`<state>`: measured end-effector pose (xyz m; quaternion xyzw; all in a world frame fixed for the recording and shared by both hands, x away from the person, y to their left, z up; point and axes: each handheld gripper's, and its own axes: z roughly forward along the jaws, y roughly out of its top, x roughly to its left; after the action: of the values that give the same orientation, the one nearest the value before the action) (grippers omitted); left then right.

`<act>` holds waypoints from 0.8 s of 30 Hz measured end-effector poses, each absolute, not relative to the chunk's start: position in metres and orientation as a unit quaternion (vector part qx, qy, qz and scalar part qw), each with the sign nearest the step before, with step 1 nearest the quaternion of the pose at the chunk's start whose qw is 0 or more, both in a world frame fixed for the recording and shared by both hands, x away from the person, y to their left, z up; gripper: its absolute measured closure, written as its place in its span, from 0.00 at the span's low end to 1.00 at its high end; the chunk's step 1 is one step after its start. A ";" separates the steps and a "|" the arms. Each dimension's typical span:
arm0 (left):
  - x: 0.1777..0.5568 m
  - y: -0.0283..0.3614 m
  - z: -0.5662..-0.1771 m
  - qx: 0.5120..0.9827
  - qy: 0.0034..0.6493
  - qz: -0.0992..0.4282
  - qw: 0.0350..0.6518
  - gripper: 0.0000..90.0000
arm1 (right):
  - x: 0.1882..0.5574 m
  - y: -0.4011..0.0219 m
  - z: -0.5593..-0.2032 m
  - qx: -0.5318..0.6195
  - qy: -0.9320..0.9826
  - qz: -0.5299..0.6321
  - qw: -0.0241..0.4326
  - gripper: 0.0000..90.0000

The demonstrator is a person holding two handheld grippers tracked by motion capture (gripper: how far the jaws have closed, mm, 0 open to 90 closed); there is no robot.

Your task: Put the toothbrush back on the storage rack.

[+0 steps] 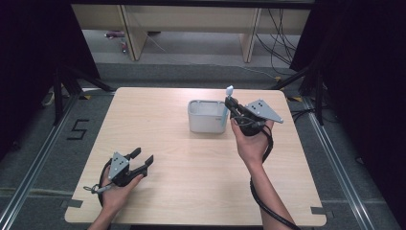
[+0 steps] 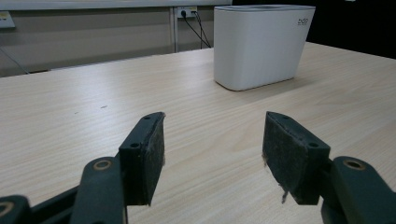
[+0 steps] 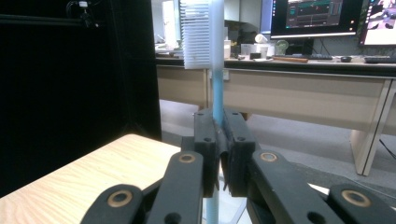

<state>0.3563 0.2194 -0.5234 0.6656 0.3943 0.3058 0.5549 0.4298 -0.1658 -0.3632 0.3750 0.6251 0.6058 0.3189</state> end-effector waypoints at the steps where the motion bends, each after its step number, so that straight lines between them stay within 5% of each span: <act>1: 0.356 0.219 -0.523 0.666 0.394 0.306 0.555 0.43 | 0.430 -0.165 -0.363 0.379 0.626 0.604 0.315 0.96; 24: 0.356 0.220 -0.524 0.664 0.397 0.304 0.556 0.43 | 0.446 -0.164 -0.362 0.377 0.605 0.610 0.345 0.96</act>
<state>0.3565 0.2197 -0.5235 0.6639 0.3974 0.3040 0.5558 0.4459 -0.1639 -0.3623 0.3771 0.6053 0.6101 0.3453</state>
